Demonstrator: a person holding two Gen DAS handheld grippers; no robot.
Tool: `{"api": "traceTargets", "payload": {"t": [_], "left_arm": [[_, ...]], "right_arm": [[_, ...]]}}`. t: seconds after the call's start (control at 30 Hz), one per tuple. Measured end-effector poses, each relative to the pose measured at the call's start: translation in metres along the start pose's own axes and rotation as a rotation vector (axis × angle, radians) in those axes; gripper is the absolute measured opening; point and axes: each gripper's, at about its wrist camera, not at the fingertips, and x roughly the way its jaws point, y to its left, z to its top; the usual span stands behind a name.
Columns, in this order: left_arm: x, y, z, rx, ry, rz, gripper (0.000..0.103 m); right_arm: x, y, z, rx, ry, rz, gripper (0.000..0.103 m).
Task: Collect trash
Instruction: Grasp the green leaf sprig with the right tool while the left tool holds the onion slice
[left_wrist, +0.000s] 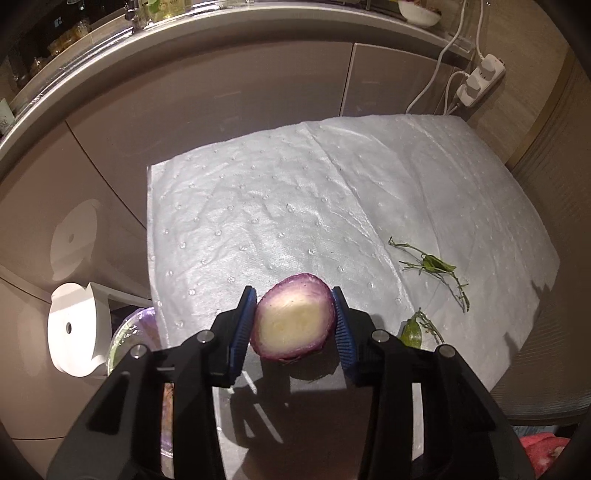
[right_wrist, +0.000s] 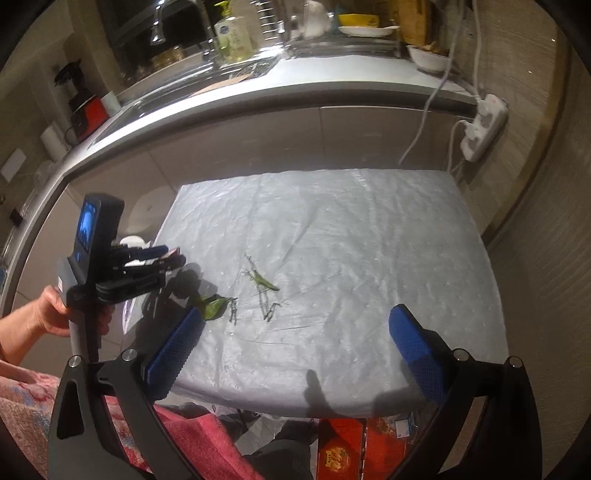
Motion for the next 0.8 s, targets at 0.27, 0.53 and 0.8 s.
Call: {"api": "traceTargets", "payload": {"t": [0.27, 0.53, 0.8], "left_arm": [[-0.066, 0.031, -0.018, -0.061, -0.052, 0.001, 0.040], [-0.098, 0.056, -0.035, -0.136, -0.046, 0.058, 0.040], [-0.122, 0.068, -0.047, -0.238, -0.061, 0.107, 0.040]], "right_arm": [[0.077, 0.069, -0.007, -0.277, 0.080, 0.062, 0.100], [0.138, 0.058, 0.001, -0.364, 0.130, 0.111, 0.100], [0.157, 0.054, 0.009, -0.368, 0.115, 0.148, 0.100]]}}
